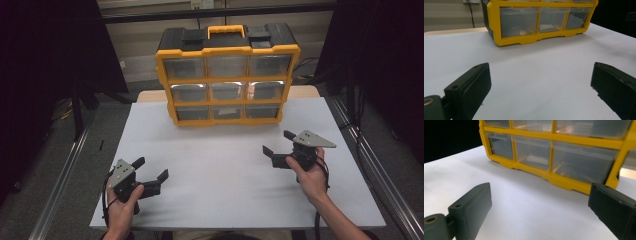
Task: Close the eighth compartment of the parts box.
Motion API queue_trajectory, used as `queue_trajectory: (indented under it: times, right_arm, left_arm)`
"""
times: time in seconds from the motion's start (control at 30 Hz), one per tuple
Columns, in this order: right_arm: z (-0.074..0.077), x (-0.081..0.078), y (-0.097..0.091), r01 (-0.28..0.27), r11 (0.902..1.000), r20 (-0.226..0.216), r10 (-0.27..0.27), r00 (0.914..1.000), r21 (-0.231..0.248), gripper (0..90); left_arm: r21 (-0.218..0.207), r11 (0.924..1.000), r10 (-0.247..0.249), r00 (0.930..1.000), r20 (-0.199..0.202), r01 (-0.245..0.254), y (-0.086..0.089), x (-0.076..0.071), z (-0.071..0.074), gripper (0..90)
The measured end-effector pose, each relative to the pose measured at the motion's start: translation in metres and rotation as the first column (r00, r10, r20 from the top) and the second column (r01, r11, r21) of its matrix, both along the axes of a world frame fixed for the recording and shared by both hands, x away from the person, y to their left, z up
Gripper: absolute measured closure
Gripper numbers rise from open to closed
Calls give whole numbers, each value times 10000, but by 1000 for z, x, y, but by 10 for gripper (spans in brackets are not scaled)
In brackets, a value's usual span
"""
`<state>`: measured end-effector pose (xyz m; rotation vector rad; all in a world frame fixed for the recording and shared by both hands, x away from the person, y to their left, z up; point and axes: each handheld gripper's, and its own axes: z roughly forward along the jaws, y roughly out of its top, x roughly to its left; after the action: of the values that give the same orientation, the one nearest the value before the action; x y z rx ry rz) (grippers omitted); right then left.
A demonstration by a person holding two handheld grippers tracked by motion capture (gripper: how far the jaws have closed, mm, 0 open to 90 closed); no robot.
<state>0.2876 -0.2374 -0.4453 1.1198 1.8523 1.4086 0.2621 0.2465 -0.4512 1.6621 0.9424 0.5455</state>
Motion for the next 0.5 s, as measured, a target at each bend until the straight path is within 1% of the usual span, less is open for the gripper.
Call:
queue_trajectory:
  times: [0.07, 0.1, 0.13, 0.2, 0.33, 0.43, 0.5]
  right_arm:
    - [-1, -6, -5, 98, 10000, -5, -98, 10000, 18, 39]
    - [-2, -8, -7, 132, 9999, -34, -132, 9999, 41, 39]
    - [-1, -10, -10, 127, 9999, -13, -127, 9999, 53, 38]
    - [0, -14, -14, 291, 9996, 80, -292, 9995, 64, 38]
    - [1, -23, -24, 499, 9987, 113, -500, 9987, 94, 38]
    - [1, -29, -31, 630, 9980, 149, -631, 9979, 72, 37]
    - [1, -35, -36, 717, 9973, 147, -719, 9973, 148, 38]
  left_arm:
    - [15, 10000, 46, 10000, 17, -46, -1, 0, 0, 32]
    - [48, 10000, -8, 10000, 16, 8, -1, 0, 0, 32]
    - [50, 10000, -13, 10000, 18, 13, -1, 0, 0, 31]
    - [33, 10000, 28, 10000, 8, -28, -1, -1, 0, 32]
    - [93, 9999, 64, 10000, 7, -64, 1, 0, 0, 31]
    - [38, 9999, 105, 9999, -26, -105, 1, -1, 0, 31]
    - [161, 9999, -45, 10000, 2, 45, 1, -1, -1, 32]
